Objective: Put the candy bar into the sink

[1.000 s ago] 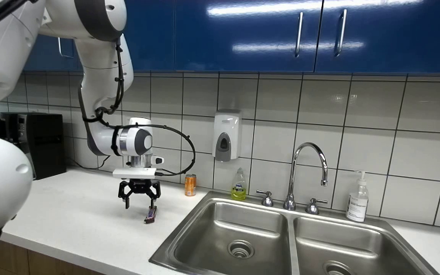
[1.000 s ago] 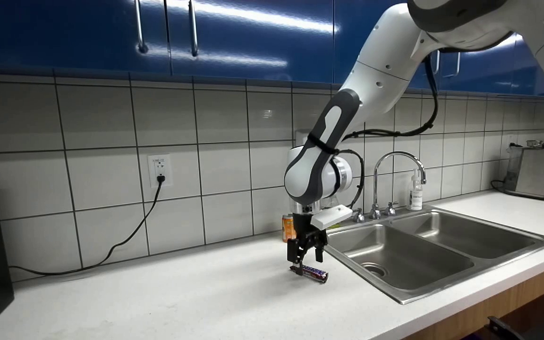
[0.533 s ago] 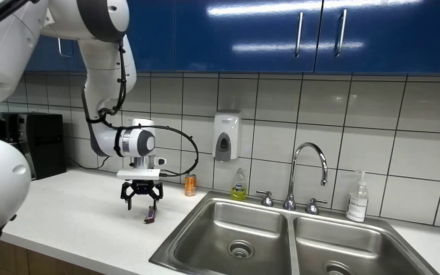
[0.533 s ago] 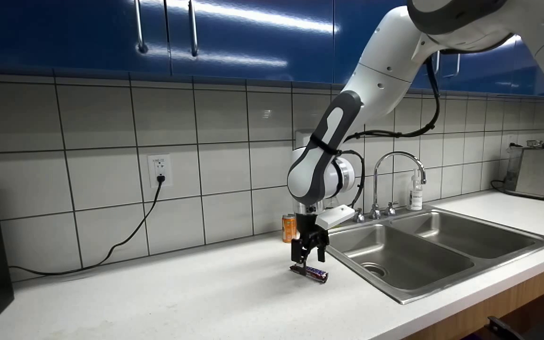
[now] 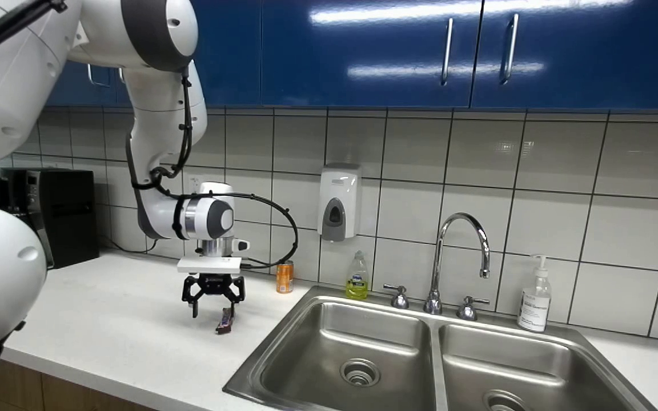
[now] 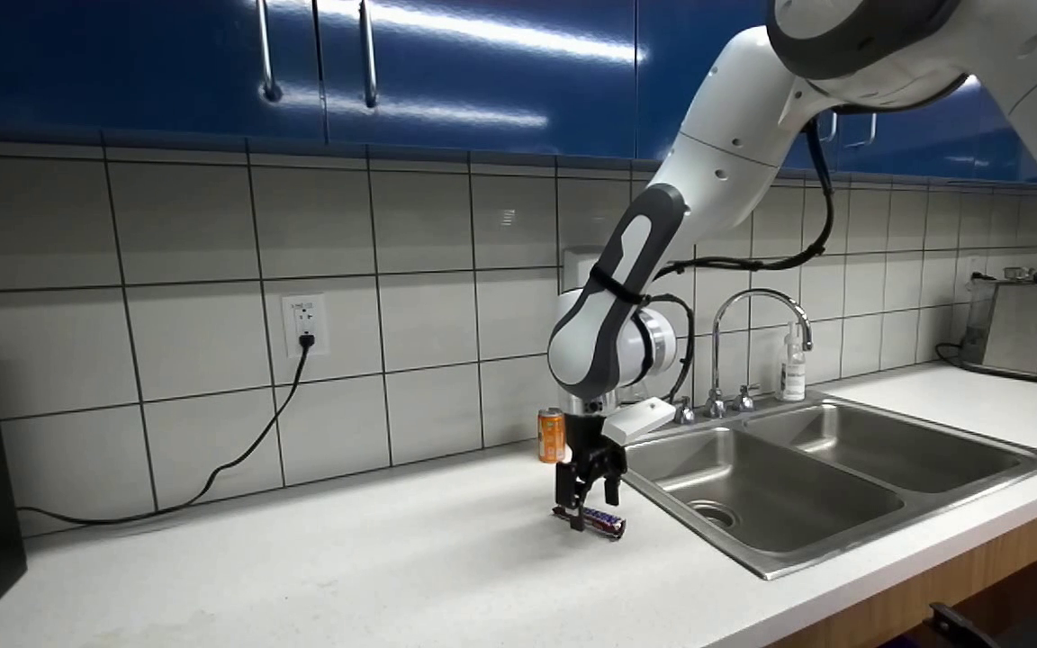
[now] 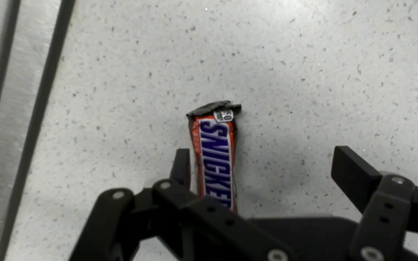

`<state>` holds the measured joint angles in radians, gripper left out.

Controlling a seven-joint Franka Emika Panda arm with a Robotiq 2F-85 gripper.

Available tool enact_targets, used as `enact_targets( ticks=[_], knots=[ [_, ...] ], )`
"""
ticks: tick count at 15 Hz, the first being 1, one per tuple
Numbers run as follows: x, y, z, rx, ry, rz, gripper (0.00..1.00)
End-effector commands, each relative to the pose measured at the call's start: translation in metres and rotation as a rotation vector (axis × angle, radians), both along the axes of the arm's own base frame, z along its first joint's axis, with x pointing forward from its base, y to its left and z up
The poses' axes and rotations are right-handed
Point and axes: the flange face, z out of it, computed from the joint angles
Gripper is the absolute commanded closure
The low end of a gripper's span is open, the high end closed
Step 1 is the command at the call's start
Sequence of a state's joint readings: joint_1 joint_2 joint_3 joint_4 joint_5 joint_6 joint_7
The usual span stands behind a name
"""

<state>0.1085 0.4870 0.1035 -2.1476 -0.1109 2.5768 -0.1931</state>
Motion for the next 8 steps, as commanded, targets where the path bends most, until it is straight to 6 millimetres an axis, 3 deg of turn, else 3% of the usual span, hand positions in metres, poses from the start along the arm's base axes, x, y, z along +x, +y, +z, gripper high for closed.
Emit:
enact_targets(
  ticks=[1, 8],
  knots=[
    [0.011, -0.004, -0.002, 0.009, -0.02, 0.024, 0.0],
    [0.024, -0.008, -0.01, 0.003, -0.027, 0.021, 0.0]
  ],
)
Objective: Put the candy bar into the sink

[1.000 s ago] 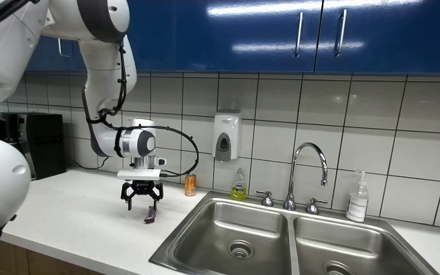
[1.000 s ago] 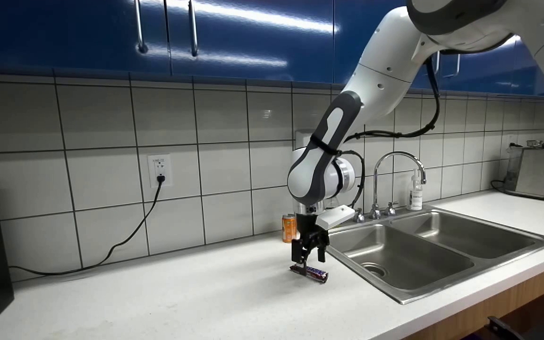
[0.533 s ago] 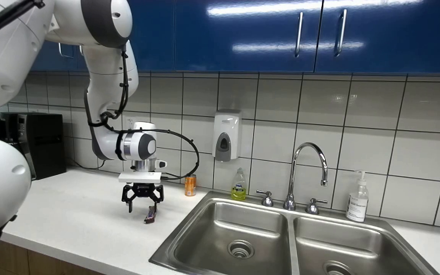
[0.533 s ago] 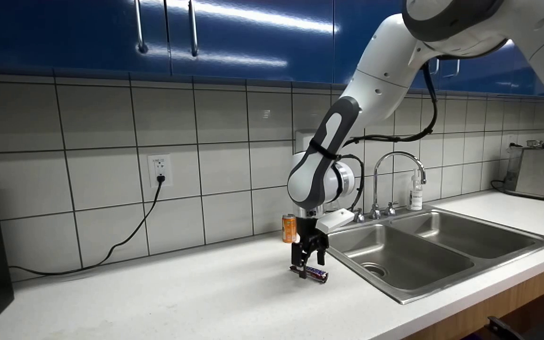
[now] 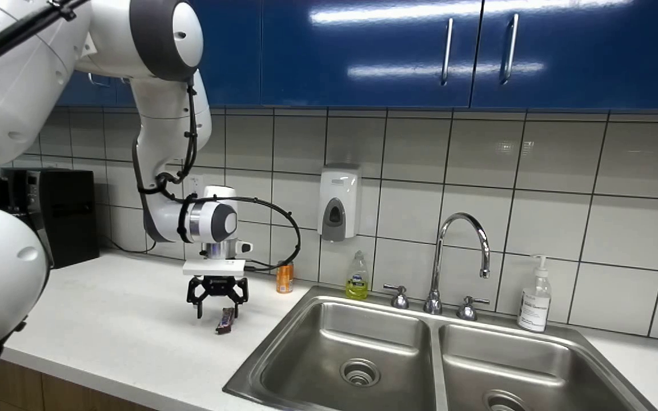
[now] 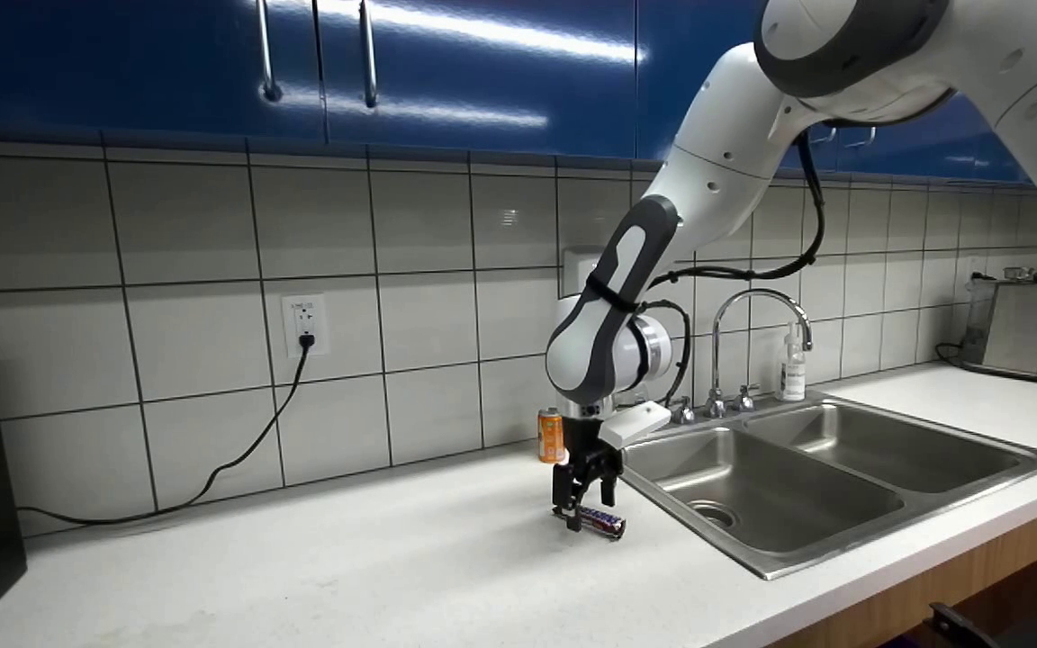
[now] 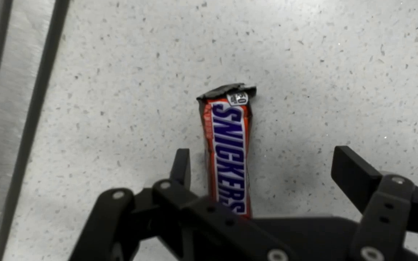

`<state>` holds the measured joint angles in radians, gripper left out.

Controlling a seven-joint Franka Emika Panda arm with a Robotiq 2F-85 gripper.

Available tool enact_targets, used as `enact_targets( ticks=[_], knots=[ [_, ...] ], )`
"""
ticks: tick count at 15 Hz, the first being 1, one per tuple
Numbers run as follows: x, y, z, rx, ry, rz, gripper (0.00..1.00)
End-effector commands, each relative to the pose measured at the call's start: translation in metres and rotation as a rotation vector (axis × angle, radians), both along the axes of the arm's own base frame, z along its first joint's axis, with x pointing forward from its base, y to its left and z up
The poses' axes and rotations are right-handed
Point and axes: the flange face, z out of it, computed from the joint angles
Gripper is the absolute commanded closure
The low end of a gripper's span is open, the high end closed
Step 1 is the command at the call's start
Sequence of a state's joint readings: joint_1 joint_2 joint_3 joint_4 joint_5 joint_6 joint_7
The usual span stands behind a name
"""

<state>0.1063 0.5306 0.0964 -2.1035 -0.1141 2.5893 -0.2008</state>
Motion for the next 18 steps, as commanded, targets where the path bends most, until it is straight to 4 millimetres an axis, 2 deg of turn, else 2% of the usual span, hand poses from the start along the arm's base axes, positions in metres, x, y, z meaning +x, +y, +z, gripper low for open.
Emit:
enact_targets(
  ticks=[1, 17, 18],
  knots=[
    [0.013, -0.006, -0.002, -0.002, -0.015, 0.019, 0.0],
    [0.025, -0.014, -0.008, -0.013, -0.023, 0.0, 0.0],
    [0.026, -0.014, -0.008, -0.013, -0.022, -0.001, 0.25]
  ],
)
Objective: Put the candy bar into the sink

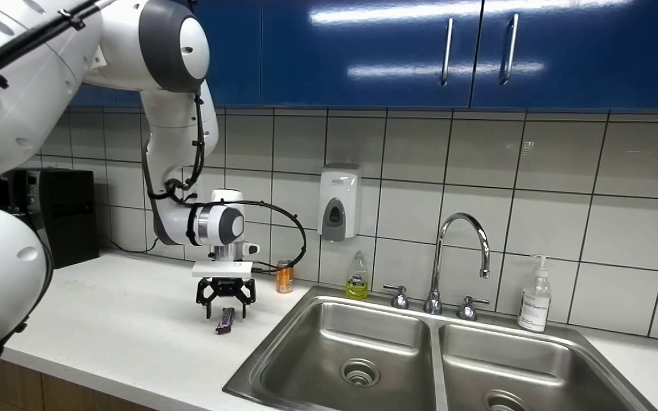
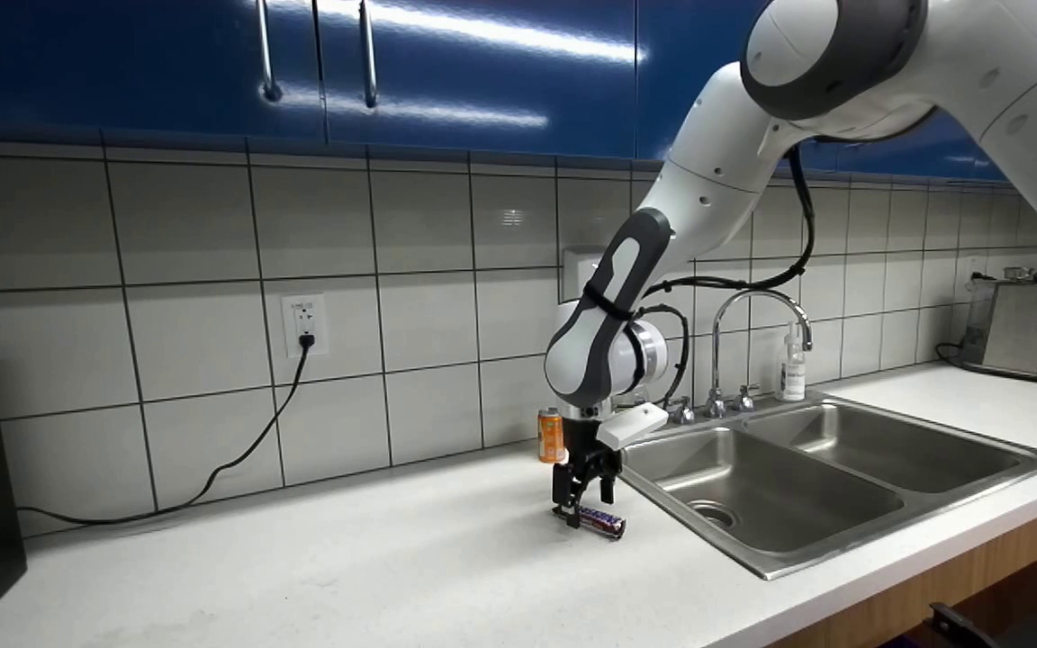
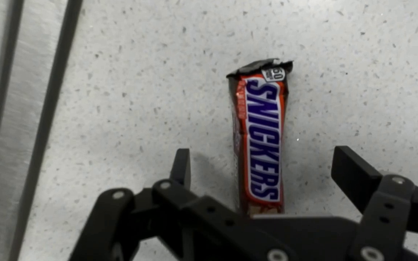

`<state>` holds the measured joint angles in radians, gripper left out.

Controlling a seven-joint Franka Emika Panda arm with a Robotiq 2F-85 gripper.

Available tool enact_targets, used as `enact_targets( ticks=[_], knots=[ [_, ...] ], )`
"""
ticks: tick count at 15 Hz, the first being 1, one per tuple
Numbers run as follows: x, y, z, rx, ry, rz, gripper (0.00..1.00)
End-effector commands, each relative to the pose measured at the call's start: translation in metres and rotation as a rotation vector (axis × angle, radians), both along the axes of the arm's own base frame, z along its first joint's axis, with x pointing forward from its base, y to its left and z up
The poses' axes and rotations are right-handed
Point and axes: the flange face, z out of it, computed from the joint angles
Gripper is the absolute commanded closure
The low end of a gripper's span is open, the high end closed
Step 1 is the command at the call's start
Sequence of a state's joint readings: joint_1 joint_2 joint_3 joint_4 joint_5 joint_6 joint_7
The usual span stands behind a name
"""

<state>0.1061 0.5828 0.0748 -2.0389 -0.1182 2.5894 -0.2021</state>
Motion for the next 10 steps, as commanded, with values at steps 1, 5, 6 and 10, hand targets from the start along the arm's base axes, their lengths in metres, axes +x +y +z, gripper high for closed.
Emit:
enact_targets(
  ticks=[1, 5, 6, 10],
  knots=[
    [0.0069, -0.0043, 0.0004, -0.004, -0.006, 0.015, 0.28],
    [0.0061, -0.0041, -0.0033, 0.002, 0.001, 0.011, 0.6],
    [0.0055, -0.0039, -0.0047, 0.004, 0.005, 0.011, 0.67],
    [0.0052, -0.0039, -0.0082, 0.005, 0.01, 0.007, 0.95]
  ],
)
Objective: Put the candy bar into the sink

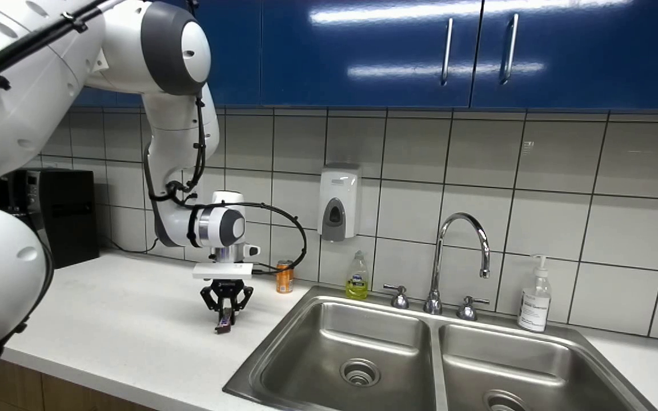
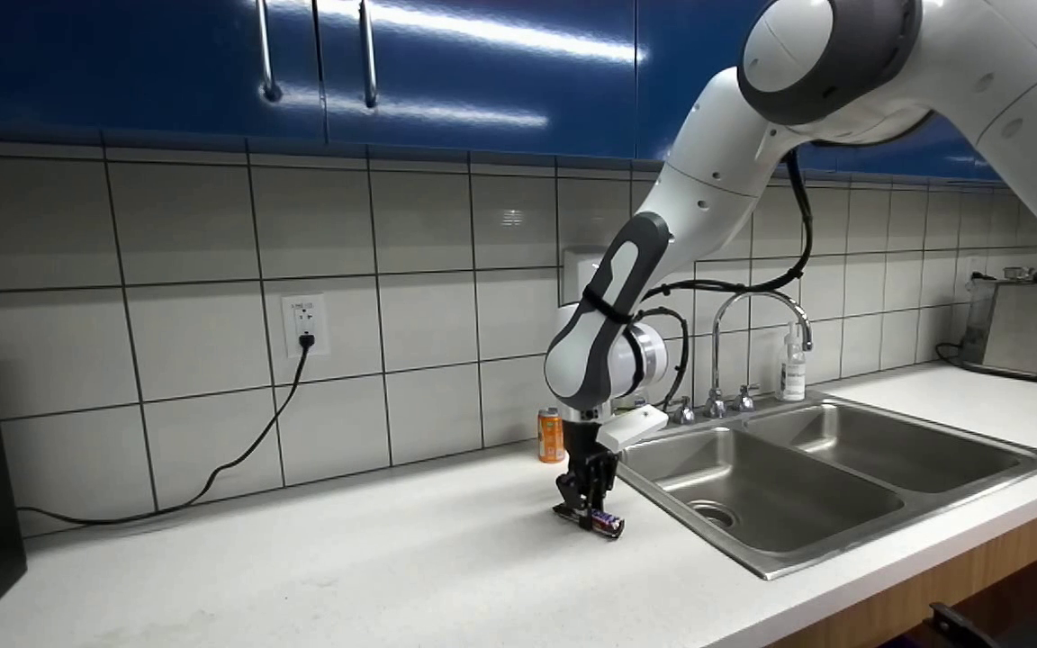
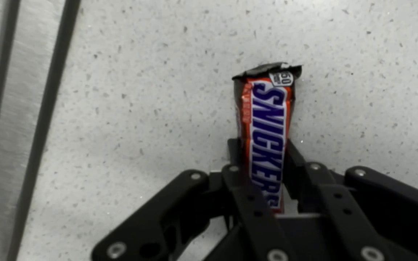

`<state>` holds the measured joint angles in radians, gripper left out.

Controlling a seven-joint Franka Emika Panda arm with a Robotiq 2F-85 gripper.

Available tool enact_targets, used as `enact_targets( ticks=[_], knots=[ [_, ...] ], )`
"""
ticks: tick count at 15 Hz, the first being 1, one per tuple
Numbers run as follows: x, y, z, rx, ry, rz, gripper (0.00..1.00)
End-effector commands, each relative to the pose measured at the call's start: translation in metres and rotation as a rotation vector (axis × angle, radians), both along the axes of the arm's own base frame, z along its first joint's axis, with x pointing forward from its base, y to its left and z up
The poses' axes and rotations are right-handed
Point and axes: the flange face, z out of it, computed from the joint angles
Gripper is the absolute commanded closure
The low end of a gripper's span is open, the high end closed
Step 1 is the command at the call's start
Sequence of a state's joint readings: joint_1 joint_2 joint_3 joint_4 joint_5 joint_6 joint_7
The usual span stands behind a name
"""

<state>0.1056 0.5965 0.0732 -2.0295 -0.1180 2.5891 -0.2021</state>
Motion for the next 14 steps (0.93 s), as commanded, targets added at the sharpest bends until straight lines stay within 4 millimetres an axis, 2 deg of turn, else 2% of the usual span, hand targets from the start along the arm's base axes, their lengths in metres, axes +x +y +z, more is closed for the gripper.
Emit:
enact_targets(
  ticks=[1, 6, 14],
  knots=[
    [0.004, -0.002, -0.003, 0.006, 0.006, 0.008, 0.93],
    [0.003, 0.002, 0.006, -0.004, 0.004, -0.008, 0.93],
    [0.0, 0.017, 0.048, 0.002, -0.015, -0.03, 0.93]
  ],
)
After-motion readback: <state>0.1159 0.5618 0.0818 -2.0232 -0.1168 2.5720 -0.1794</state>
